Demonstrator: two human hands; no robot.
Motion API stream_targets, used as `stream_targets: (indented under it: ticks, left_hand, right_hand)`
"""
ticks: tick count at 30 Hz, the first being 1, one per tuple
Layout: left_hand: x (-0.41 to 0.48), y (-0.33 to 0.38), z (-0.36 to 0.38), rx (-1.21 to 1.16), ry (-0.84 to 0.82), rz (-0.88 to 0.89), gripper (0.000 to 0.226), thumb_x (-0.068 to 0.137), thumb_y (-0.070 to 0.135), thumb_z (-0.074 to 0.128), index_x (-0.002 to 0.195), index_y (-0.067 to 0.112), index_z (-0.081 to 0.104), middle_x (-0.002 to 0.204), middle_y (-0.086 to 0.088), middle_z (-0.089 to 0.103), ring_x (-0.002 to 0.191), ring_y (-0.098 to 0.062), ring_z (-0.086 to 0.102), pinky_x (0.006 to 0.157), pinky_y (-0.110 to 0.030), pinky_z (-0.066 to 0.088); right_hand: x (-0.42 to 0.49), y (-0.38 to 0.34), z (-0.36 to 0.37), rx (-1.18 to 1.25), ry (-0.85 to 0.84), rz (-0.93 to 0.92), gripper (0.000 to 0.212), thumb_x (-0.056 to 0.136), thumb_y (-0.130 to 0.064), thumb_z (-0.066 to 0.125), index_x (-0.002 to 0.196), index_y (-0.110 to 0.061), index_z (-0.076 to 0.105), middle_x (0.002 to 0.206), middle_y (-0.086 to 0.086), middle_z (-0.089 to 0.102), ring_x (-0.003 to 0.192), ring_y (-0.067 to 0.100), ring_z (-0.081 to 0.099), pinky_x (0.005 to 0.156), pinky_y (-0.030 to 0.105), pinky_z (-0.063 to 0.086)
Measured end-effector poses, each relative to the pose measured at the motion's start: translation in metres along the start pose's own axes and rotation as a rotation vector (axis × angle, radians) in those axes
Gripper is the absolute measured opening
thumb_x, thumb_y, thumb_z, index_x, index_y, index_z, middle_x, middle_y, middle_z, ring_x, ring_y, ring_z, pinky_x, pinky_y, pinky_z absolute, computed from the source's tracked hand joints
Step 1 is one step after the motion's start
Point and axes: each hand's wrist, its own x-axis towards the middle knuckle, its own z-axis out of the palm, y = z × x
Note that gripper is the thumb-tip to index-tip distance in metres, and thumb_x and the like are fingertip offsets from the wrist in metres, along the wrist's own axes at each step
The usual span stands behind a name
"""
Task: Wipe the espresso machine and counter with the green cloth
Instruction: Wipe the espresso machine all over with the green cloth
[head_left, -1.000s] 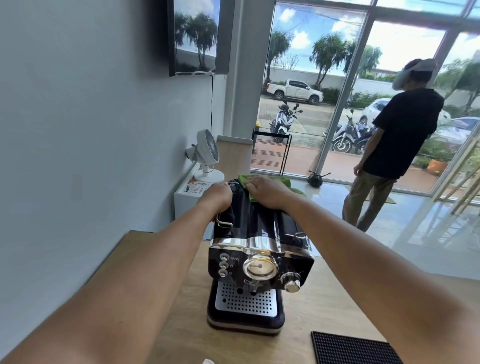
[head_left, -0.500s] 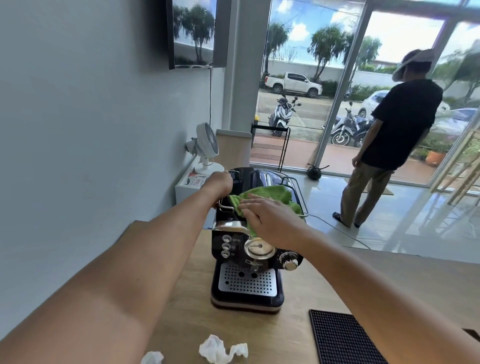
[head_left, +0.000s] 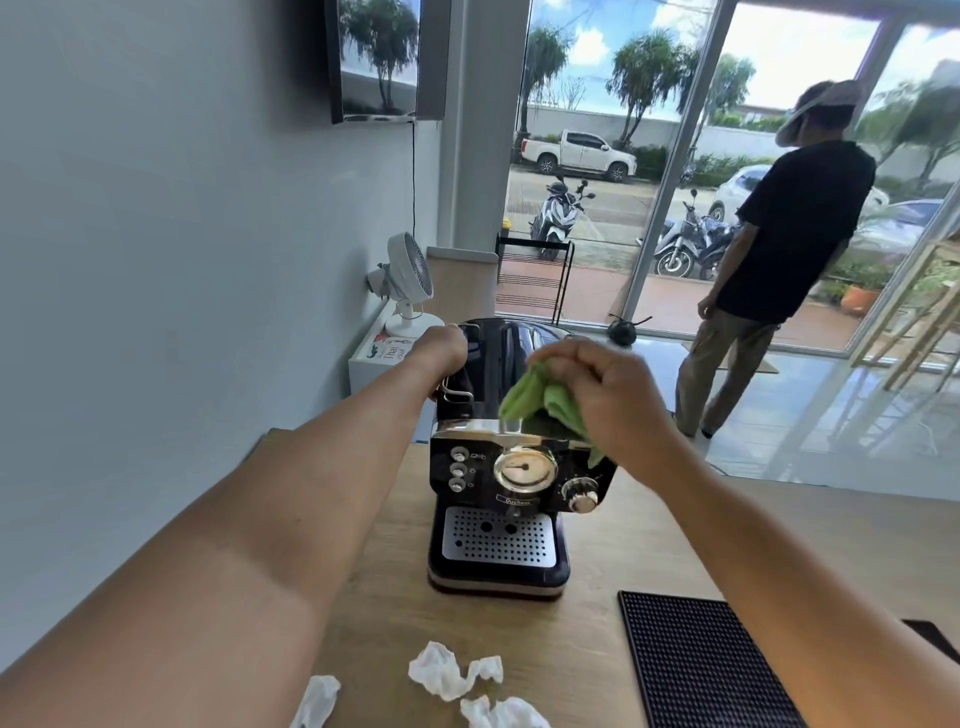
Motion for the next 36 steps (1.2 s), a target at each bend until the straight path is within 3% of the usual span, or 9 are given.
stream_targets:
  ticks: [2, 6, 9, 13, 15, 21, 25, 30, 36]
  left_hand:
    - [0.000, 0.000, -0.001, 0.007, -0.017, -0.002, 0.049, 0.103, 0.024, 0.024, 0.136, -0.006, 0.040, 0.141, -0.023, 0.042, 0.125, -0.037, 0.046, 0.095, -0.041, 0.043]
    - [0.000, -0.001, -0.004, 0.047, -0.032, 0.024, 0.047, 0.101, 0.023, 0.024, 0.131, -0.006, 0.047, 0.135, -0.022, 0.050, 0.120, -0.038, 0.051, 0.091, -0.040, 0.046]
    - [0.000, -0.001, -0.004, 0.062, -0.007, 0.020, 0.050, 0.102, 0.027, 0.022, 0.131, -0.006, 0.047, 0.137, -0.023, 0.049, 0.123, -0.034, 0.049, 0.089, -0.035, 0.041]
    - [0.000, -0.001, 0.000, 0.012, -0.012, 0.025, 0.048, 0.102, 0.024, 0.023, 0.133, -0.006, 0.044, 0.137, -0.023, 0.047, 0.120, -0.038, 0.050, 0.085, -0.045, 0.048]
    - [-0.005, 0.000, 0.000, 0.002, -0.007, 0.003, 0.048, 0.103, 0.023, 0.023, 0.137, -0.006, 0.039, 0.142, -0.023, 0.042, 0.125, -0.039, 0.046, 0.089, -0.049, 0.046]
    - [-0.009, 0.001, -0.001, -0.003, -0.016, -0.039, 0.047, 0.104, 0.017, 0.022, 0.144, -0.008, 0.027, 0.151, -0.025, 0.028, 0.138, -0.039, 0.031, 0.109, -0.049, 0.031]
    - [0.006, -0.004, 0.000, 0.019, -0.046, 0.021, 0.039, 0.100, 0.013, 0.025, 0.130, -0.001, 0.046, 0.131, -0.023, 0.052, 0.113, -0.038, 0.054, 0.081, -0.047, 0.050]
    - [0.007, -0.007, 0.000, -0.046, -0.039, 0.002, 0.044, 0.101, 0.019, 0.024, 0.128, -0.003, 0.050, 0.133, -0.021, 0.052, 0.118, -0.037, 0.052, 0.093, -0.046, 0.047]
    - [0.011, -0.007, 0.003, -0.102, -0.079, -0.033, 0.047, 0.101, 0.024, 0.022, 0.132, -0.003, 0.045, 0.135, -0.022, 0.049, 0.118, -0.039, 0.050, 0.085, -0.045, 0.047]
  right_hand:
    - [0.016, -0.010, 0.005, -0.056, 0.091, -0.074, 0.023, 0.096, -0.012, 0.057, 0.098, -0.031, 0.070, 0.087, -0.013, 0.067, 0.064, -0.008, 0.056, 0.062, 0.010, 0.045]
    - [0.005, 0.002, 0.049, -0.506, -0.258, -0.354, 0.027, 0.097, -0.031, 0.049, 0.112, -0.028, 0.071, 0.108, -0.006, 0.059, 0.102, 0.010, 0.048, 0.094, 0.024, 0.041]
    - [0.001, 0.014, 0.063, -0.681, -0.263, -0.473, 0.026, 0.097, -0.033, 0.052, 0.114, -0.026, 0.070, 0.104, -0.002, 0.061, 0.101, 0.021, 0.051, 0.093, 0.039, 0.046]
    - [0.005, 0.019, 0.038, -0.739, -0.372, -0.579, 0.030, 0.090, -0.033, 0.052, 0.111, -0.022, 0.071, 0.106, -0.002, 0.066, 0.100, 0.023, 0.058, 0.092, 0.043, 0.051]
    - [0.004, 0.021, 0.022, -0.732, -0.404, -0.573, 0.036, 0.090, -0.035, 0.043, 0.108, -0.023, 0.071, 0.108, -0.005, 0.066, 0.103, 0.021, 0.057, 0.093, 0.039, 0.051]
    - [0.022, -0.005, 0.006, -0.749, -0.596, -0.354, 0.020, 0.098, -0.013, 0.049, 0.106, -0.022, 0.066, 0.104, -0.009, 0.053, 0.097, 0.010, 0.051, 0.086, 0.033, 0.052]
    - [0.027, -0.013, 0.037, -0.642, -0.401, -0.434, 0.020, 0.097, -0.016, 0.055, 0.111, -0.021, 0.068, 0.106, 0.000, 0.054, 0.100, 0.016, 0.049, 0.086, 0.036, 0.050]
    - [0.016, 0.014, 0.050, -0.798, -0.361, -0.520, 0.023, 0.097, -0.029, 0.054, 0.115, -0.024, 0.067, 0.107, -0.003, 0.059, 0.099, 0.017, 0.051, 0.091, 0.035, 0.045]
    - [0.046, 0.026, 0.010, -0.818, -0.386, -0.197, 0.014, 0.097, -0.021, 0.053, 0.098, -0.022, 0.067, 0.101, -0.006, 0.063, 0.089, 0.005, 0.052, 0.079, 0.023, 0.053]
